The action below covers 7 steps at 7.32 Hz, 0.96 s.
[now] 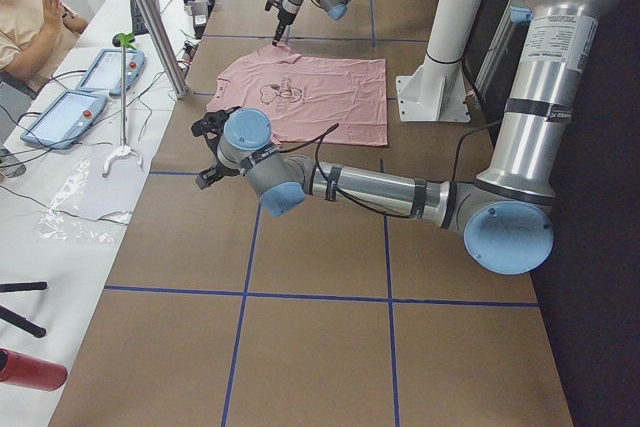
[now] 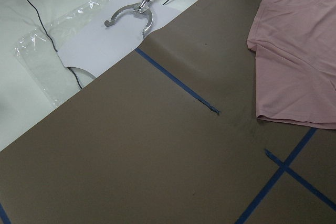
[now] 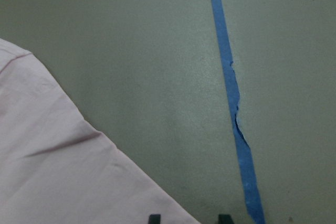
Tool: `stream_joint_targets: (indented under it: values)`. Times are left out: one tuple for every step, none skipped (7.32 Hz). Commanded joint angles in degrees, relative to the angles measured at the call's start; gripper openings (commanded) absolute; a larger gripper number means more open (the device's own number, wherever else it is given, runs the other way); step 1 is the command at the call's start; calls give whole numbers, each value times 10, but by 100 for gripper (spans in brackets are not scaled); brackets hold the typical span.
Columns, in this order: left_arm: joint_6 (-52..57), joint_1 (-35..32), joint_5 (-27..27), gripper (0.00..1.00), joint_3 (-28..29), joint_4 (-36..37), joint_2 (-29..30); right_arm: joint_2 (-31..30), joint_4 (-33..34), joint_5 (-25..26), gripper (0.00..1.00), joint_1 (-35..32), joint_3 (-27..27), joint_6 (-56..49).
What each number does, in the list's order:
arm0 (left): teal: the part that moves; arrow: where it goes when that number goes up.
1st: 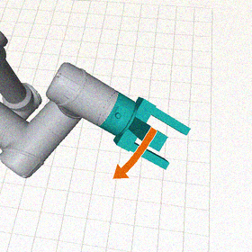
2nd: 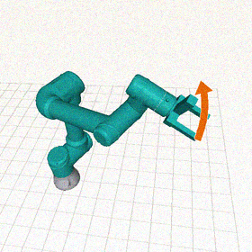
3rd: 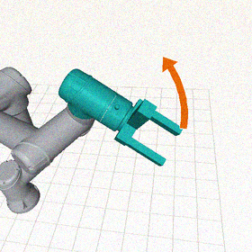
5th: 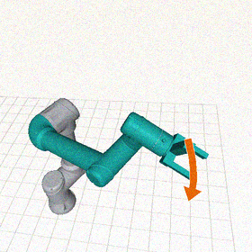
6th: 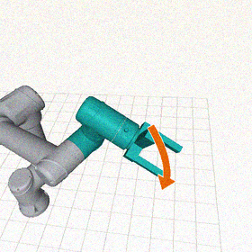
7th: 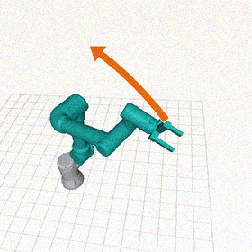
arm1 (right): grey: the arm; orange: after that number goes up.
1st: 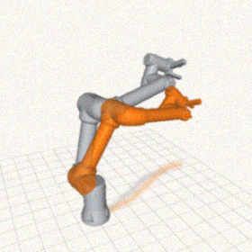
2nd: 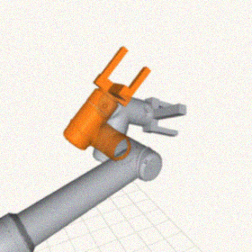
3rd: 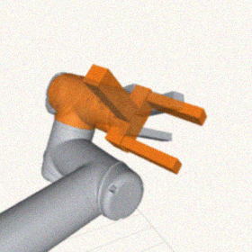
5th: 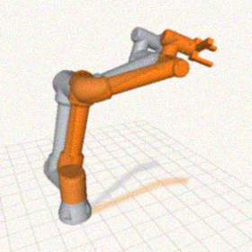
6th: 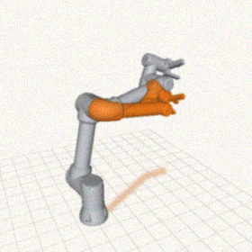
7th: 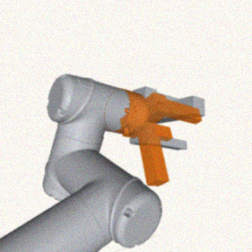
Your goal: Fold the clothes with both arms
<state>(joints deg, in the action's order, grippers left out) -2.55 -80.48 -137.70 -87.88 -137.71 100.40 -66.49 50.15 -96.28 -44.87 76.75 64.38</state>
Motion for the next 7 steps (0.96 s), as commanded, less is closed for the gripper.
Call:
stream_joint_targets:
  values:
    - [-1,0,1,100,0,0,0,0,6,-2,0,0,5,0]
    - [-1,1,1,100,0,0,0,3,7,-2,0,0,8,1]
    - [-1,0,1,100,0,0,-1,16,9,-1,0,0,8,8]
    - [0,1,1,100,0,0,-1,40,34,2,0,0,9,15]
    - [-1,0,1,100,0,0,-2,77,90,9,0,4,9,46]
    - [0,0,1,100,0,0,-2,124,149,27,0,16,8,85]
    - [0,0,1,100,0,-1,-3,176,194,48,0,33,-2,123]
